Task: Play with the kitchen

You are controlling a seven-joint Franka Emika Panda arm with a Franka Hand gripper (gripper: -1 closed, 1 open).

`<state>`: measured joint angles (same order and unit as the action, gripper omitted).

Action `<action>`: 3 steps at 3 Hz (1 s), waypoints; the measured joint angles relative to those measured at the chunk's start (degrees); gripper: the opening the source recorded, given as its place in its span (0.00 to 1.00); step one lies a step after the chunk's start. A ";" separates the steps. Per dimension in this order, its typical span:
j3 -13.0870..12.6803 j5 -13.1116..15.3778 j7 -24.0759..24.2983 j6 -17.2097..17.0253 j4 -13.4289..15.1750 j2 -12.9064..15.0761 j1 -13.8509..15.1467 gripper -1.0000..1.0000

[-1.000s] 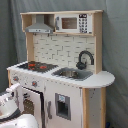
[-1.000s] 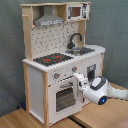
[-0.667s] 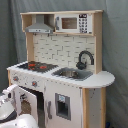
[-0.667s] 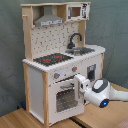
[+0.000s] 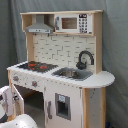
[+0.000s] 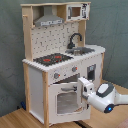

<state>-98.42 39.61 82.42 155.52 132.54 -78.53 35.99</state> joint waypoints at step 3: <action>-1.54 -5.76 -6.69 -6.83 -3.19 2.90 -0.44 0.00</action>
<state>-99.96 33.85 75.73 148.69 129.35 -75.63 35.55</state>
